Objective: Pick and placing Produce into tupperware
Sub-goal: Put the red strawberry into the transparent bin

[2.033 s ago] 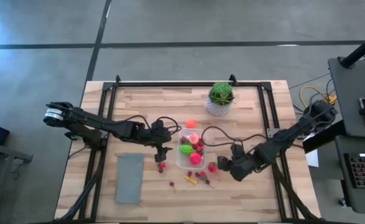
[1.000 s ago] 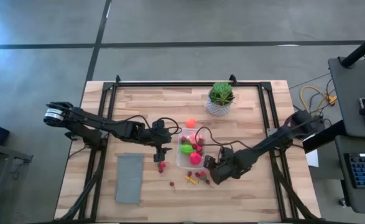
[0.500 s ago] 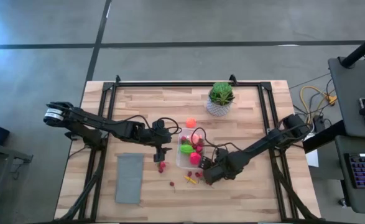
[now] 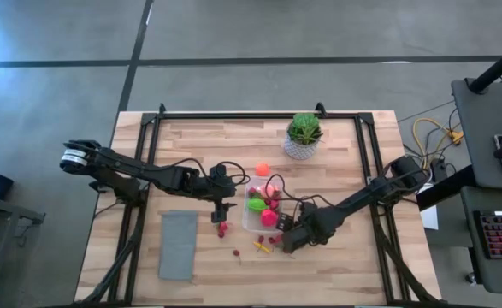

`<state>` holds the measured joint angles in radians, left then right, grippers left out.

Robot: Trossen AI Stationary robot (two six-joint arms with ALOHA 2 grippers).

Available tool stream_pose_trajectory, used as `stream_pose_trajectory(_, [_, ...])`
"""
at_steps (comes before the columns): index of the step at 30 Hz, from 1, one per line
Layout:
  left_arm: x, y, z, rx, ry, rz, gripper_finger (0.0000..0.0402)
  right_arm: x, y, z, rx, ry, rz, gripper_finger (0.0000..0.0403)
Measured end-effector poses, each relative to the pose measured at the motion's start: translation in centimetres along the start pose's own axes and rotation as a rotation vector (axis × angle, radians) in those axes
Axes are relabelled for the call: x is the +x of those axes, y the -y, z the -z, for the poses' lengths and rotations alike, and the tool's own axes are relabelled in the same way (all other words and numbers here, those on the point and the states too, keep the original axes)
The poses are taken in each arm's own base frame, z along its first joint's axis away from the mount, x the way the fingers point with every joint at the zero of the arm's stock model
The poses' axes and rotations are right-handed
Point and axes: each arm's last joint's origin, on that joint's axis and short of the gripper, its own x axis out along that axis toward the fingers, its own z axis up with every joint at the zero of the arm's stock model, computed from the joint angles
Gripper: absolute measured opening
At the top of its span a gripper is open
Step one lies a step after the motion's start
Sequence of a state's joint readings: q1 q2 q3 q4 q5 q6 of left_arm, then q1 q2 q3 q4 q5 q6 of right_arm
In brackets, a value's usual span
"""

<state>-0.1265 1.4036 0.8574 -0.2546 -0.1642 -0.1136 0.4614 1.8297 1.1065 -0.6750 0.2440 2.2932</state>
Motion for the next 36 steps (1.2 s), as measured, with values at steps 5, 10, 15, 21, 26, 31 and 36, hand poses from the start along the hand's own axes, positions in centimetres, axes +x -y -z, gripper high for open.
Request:
stream_pose_trajectory(5, [0.0, 0.0, 0.0, 0.0, 0.0, 0.0, 0.023, 0.0, 0.0, -0.1, 0.002, 0.001, 0.0, 0.0234])
stream_pose_trajectory(10, [0.0, 0.0, 0.0, -0.001, 0.0, 0.0, 0.023, 0.0, -0.1, -0.1, -0.001, 0.001, -0.002, 0.0207])
stream_pose_trajectory(15, [0.0, 0.0, 0.0, -0.002, 0.001, 0.0, 0.023, 0.0, -0.1, -0.1, -0.003, 0.001, -0.004, 0.0197])
stream_pose_trajectory(21, [0.0, 0.0, 0.0, -0.004, 0.001, 0.0, 0.023, -0.1, -0.1, -0.1, -0.003, -0.001, -0.005, 0.0204])
stream_pose_trajectory(26, [0.0, 0.0, 0.0, -0.005, 0.001, 0.0, 0.023, -0.7, -0.3, -0.1, -0.03, 0.001, -0.008, 0.0205])
stream_pose_trajectory(31, [0.0, 0.0, 0.0, -0.006, 0.002, 0.0, 0.023, -2.5, -1.0, -0.2, -0.059, 0.039, 0.011, 0.0205])
stream_pose_trajectory(36, [0.0, 0.0, 0.0, -0.006, 0.002, 0.0, 0.023, -5.2, -1.5, -0.8, -0.091, 0.154, 0.086, 0.0205])
